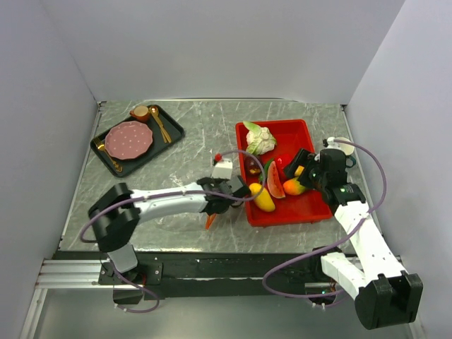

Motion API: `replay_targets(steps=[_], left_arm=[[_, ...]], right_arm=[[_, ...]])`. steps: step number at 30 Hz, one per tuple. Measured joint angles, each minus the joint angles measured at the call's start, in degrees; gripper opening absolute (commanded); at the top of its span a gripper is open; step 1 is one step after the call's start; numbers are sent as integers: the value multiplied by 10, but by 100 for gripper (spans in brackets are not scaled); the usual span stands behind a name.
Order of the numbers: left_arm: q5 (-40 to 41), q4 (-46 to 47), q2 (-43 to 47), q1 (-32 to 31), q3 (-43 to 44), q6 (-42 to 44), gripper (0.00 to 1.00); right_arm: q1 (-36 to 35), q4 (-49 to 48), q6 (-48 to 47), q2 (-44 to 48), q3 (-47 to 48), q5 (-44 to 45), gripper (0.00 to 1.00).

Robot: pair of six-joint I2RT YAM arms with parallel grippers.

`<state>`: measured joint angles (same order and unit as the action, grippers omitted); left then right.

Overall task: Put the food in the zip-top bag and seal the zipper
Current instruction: Pick up the zipper food storage bag at the center of the board, then open the zipper of the food storage bag.

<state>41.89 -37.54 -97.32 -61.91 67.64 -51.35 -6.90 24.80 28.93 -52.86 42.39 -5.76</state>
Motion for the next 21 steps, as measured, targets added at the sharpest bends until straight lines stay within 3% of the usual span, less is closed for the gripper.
replay_targets(steps=[2, 5, 8, 9, 11, 16, 21], left_arm=[[-1, -2, 30, 15, 0, 0, 1], [-1, 0, 78, 43, -2, 1, 1], [-2, 7, 124, 70, -10, 7, 1], [-3, 11, 136, 76, -14, 11, 1], [-8, 22, 159, 86, -23, 20, 1], [-38, 50, 188, 100, -37, 42, 1], [-77, 80, 195, 103, -54, 56, 1]], right_arm=[[0, -19, 3, 0, -8, -33, 78], [-3, -56, 20, -5, -28, -99, 39], [-18, -96, 49, -16, -46, -152, 10], [-31, -111, 61, -21, -51, -167, 5], [-66, -134, 78, -35, -54, -186, 0], [-145, -207, 118, -96, -52, -227, 0], [-180, -288, 166, -167, -43, -259, 0]])
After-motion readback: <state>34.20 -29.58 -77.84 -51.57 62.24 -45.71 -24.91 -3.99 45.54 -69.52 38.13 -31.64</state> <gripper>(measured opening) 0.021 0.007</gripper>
